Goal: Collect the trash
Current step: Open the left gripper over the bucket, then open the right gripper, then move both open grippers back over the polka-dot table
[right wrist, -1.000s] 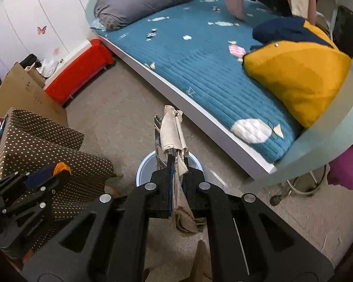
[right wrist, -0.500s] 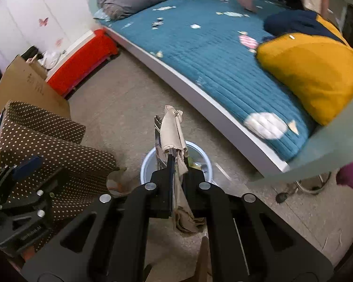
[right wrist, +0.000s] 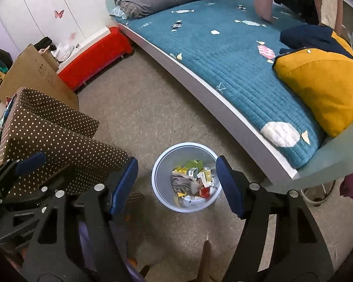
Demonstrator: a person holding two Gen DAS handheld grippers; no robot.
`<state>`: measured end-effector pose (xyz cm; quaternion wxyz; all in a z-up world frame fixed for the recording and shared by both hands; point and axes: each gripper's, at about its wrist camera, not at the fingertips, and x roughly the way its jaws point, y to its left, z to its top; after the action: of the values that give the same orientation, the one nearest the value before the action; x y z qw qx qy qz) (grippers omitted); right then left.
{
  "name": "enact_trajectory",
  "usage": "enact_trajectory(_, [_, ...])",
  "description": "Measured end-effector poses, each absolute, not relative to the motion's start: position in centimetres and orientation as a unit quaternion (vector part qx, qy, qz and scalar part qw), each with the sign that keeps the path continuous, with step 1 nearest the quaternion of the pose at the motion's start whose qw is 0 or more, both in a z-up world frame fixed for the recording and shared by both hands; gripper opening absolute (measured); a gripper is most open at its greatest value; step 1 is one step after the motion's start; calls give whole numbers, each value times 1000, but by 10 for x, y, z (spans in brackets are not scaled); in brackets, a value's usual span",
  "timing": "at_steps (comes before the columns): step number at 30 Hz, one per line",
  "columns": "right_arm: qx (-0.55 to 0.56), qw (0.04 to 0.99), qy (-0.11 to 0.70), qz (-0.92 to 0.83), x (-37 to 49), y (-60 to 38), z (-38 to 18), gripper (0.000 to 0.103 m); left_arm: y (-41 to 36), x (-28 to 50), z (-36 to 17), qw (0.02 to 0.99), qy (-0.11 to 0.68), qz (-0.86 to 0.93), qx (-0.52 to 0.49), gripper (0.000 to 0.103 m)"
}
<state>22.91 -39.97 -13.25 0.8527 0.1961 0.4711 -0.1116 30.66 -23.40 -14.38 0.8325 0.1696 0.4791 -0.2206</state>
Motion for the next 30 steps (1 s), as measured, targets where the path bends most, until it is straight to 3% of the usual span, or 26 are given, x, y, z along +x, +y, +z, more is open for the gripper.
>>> enact_trajectory(30, [171,896,403,-76,207,-332,-54,68,-166,273,-63,878,411,-210,131,75])
